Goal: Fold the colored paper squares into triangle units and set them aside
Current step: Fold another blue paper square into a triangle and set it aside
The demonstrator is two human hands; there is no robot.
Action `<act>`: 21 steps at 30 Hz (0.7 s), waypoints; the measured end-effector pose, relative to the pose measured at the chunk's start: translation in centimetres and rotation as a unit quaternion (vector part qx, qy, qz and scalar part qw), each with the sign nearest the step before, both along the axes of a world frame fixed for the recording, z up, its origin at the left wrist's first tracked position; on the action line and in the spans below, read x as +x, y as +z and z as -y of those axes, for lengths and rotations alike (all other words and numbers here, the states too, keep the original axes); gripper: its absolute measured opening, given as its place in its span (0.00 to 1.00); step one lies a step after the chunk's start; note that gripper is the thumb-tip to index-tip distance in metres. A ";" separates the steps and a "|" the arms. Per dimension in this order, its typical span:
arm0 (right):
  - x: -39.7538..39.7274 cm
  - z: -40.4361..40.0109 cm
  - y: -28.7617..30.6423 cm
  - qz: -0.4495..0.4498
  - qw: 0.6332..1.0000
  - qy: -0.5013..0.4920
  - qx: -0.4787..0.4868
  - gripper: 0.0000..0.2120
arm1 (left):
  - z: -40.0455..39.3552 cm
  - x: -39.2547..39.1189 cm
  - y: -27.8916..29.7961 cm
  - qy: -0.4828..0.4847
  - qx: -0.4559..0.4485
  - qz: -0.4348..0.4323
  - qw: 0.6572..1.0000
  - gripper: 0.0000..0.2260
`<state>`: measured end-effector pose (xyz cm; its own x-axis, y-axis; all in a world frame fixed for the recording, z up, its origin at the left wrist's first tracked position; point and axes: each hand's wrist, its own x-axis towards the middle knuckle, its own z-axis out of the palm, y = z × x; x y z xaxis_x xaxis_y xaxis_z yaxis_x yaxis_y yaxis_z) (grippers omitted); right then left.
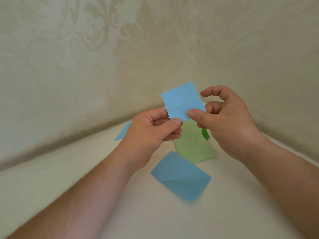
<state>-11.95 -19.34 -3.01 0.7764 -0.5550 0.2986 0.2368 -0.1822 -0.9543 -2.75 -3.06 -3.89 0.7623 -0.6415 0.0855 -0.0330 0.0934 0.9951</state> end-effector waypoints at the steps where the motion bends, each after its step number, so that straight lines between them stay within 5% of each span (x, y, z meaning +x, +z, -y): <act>1: 0.0 0.0 0.0 -0.002 1.000 -0.001 -0.001 0.21 | 0.0 -0.1 0.0 0.001 0.002 0.002 1.000 0.06; 10: 0.0 -0.2 -0.2 -0.012 1.000 0.001 0.003 0.19 | 0.0 0.1 0.1 0.000 -0.005 -0.008 1.000 0.06; 14: 0.1 -0.3 -0.3 -0.037 0.995 0.061 0.064 0.15 | 0.1 0.0 0.1 0.013 -0.011 -0.009 1.000 0.06; 18: 0.0 -0.8 -0.5 -0.090 0.987 0.132 0.018 0.04 | 0.1 -0.1 0.1 0.013 -0.014 0.001 1.000 0.07; 21: -0.1 -0.9 -0.6 -0.095 0.987 0.131 0.014 0.06 | 0.2 -0.2 0.1 0.010 -0.010 0.009 1.000 0.06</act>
